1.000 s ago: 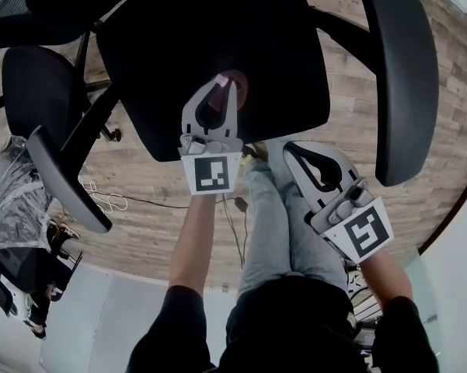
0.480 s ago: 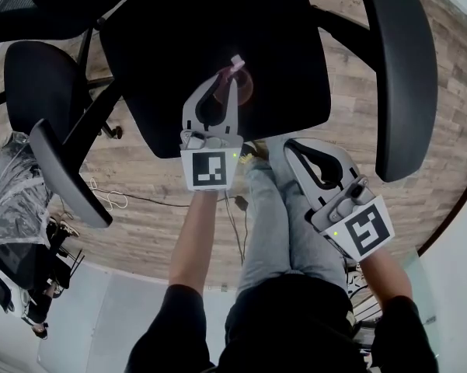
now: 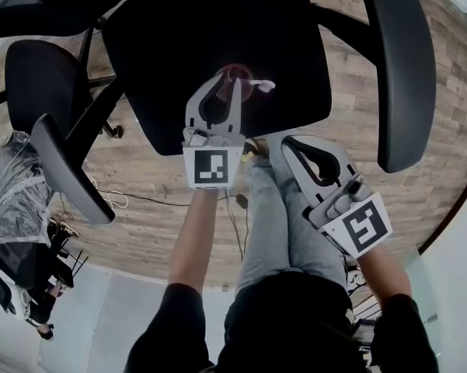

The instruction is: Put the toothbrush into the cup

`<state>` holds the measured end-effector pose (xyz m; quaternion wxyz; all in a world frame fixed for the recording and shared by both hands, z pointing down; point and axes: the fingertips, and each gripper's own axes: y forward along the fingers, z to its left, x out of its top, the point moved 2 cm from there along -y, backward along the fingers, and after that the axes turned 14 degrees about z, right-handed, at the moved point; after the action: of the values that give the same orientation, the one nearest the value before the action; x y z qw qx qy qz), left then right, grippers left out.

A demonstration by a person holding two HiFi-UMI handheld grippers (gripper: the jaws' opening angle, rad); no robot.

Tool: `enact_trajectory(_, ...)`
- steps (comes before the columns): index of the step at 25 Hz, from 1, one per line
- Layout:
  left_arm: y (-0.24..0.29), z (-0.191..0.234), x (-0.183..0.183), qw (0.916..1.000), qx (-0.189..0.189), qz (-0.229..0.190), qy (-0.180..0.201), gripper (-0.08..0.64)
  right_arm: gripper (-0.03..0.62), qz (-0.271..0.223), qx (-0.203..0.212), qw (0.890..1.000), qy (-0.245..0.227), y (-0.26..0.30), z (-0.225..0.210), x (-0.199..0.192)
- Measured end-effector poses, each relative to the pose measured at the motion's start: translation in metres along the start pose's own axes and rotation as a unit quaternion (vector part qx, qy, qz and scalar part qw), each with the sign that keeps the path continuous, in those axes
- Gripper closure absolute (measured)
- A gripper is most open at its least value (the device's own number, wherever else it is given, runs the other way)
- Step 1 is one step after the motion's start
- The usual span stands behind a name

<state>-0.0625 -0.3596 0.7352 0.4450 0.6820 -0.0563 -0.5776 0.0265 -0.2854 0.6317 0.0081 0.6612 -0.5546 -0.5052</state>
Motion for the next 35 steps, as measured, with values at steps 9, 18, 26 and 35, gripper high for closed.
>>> enact_trajectory(9, -0.032, -0.001, 0.020, 0.9998, -0.005, 0.010, -0.017, 0.511, 0.572, 0.006, 0.002, 1.000, -0.022, -0.009, 0.021, 0.020)
enact_trajectory(18, -0.150, -0.018, 0.106, 0.9989, -0.025, -0.033, 0.022, 0.512, 0.572, -0.024, -0.013, 0.996, -0.082, -0.070, 0.086, 0.088)
enact_trajectory(26, -0.307, -0.054, 0.162, 0.9956, 0.019, -0.089, -0.018, 0.531, 0.572, -0.085, -0.034, 0.984, -0.154, -0.171, 0.170, 0.146)
enact_trajectory(35, -0.454, -0.070, 0.202, 0.9868, 0.053, -0.145, -0.048, 0.538, 0.572, -0.140, -0.055, 0.974, -0.170, -0.252, 0.240, 0.159)
